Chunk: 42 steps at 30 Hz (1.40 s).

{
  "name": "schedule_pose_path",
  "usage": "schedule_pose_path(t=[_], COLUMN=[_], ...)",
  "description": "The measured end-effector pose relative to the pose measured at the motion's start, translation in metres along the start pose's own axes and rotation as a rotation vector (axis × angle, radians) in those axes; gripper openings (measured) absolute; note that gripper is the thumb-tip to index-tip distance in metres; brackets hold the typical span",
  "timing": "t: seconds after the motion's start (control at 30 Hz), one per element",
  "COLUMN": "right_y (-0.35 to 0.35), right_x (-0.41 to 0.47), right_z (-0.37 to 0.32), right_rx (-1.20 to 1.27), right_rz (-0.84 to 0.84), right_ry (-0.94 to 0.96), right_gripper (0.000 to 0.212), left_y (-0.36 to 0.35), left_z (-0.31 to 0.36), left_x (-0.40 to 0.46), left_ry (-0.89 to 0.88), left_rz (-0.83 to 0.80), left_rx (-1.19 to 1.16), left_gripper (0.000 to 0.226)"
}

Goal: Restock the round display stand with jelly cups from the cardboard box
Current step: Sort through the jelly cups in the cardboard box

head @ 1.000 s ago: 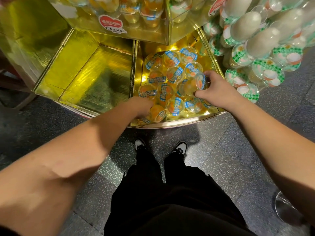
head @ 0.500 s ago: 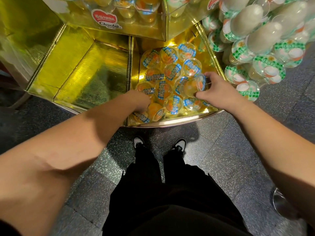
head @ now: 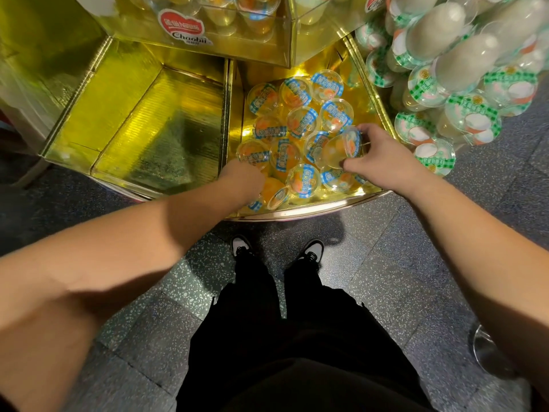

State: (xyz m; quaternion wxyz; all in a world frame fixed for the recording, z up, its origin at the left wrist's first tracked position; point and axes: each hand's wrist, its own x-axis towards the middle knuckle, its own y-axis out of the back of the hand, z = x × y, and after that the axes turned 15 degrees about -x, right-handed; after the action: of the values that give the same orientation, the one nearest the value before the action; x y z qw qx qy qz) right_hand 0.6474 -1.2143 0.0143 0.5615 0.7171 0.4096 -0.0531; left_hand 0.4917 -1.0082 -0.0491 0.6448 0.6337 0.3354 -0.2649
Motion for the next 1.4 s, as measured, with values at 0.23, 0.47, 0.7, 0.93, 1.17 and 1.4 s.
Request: schedule_pose_path(t=[0.23, 0.47, 0.7, 0.93, 1.17, 1.4], right_y=[0.002, 0.004, -0.008, -0.050, -0.052, -0.042], right_x=[0.001, 0.003, -0.008, 0.000, 0.000, 0.002], right_z=[0.001, 0.002, -0.012, -0.032, -0.028, -0.027], right_rx=[-0.008, -0.007, -0.131, -0.448, -0.498, -0.516], right_rz=[0.003, -0.013, -0.108, -0.129, -0.161, -0.212], right_ry=[-0.005, 0.016, 0.196, 0.341, 0.290, 0.275], right_gripper=[0.076, 0.076, 0.077, 0.081, 0.086, 0.089], left_y=[-0.006, -0.003, -0.008, -0.024, -0.037, -0.037], left_z=[0.009, 0.033, 0.041, 0.029, 0.026, 0.026], left_x=[-0.005, 0.012, 0.007, 0.003, 0.002, 0.006], left_ry=[-0.005, 0.122, 0.188, 0.220, 0.297, 0.284], left_rz=[0.270, 0.108, 0.237, 0.402, 0.582, 0.548], left_rx=[-0.304, -0.296, -0.355, -0.624, -1.047, -1.155], left_gripper=[0.034, 0.051, 0.024, 0.030, 0.030, 0.027])
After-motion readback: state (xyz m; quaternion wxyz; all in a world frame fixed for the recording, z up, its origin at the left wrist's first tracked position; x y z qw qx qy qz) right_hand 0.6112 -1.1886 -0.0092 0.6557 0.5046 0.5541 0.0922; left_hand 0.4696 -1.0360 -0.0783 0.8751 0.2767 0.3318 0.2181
